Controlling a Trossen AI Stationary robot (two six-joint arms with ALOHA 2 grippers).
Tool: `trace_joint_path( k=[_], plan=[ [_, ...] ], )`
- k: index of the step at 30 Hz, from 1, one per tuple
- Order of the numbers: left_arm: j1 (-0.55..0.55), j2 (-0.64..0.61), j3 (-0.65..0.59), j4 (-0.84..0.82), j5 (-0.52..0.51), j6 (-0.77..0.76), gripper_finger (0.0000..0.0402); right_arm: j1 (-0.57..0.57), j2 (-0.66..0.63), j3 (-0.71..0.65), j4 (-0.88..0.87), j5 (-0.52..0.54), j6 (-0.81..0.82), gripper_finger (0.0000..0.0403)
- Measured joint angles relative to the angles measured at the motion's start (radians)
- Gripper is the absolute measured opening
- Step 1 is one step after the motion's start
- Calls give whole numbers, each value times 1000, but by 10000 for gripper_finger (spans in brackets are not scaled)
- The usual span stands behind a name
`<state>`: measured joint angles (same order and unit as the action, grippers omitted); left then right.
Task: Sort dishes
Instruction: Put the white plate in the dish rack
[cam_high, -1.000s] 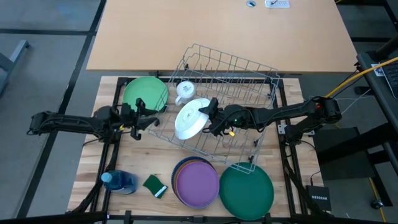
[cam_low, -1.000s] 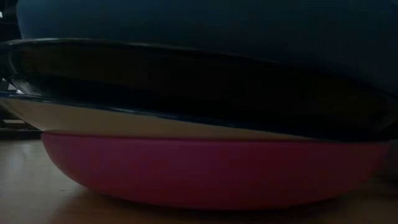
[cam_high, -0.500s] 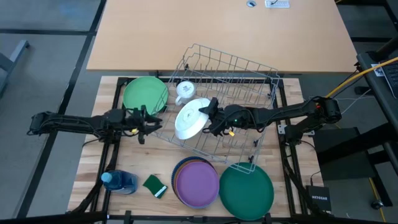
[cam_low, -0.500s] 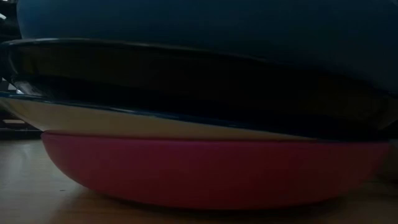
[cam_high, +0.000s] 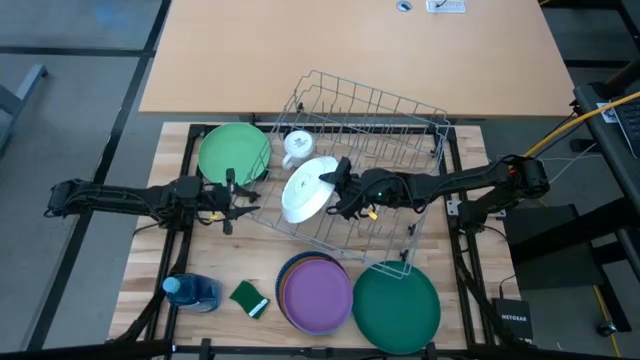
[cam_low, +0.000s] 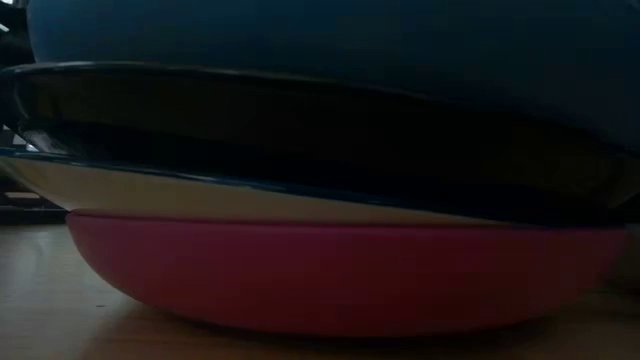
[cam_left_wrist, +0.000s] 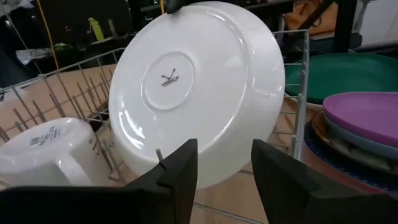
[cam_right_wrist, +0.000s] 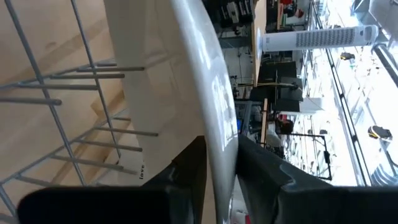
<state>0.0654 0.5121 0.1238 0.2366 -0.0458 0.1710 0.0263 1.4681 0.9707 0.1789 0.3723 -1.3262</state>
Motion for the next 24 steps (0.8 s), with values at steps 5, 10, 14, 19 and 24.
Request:
trace_joint_path(
  k=[5, 10, 14, 19, 24],
  plan=[
    [1, 0, 0, 2, -9, -77, 141, -1, 0, 0, 0, -27, 22, 88],
    [1, 0, 0, 4, -11, -80, 141, -1, -1, 1, -17, -34, 45, 88],
    [1, 0, -1, 4, -9, -53, 141, -1, -1, 2, -27, -33, 89, 88],
    [1, 0, -1, 4, -10, -67, 141, -1, -8, 10, -51, -56, 113, 88],
    [1, 0, -1, 7, -11, -84, 141, -3, -7, 81, -181, -78, 142, 88]
  ],
)
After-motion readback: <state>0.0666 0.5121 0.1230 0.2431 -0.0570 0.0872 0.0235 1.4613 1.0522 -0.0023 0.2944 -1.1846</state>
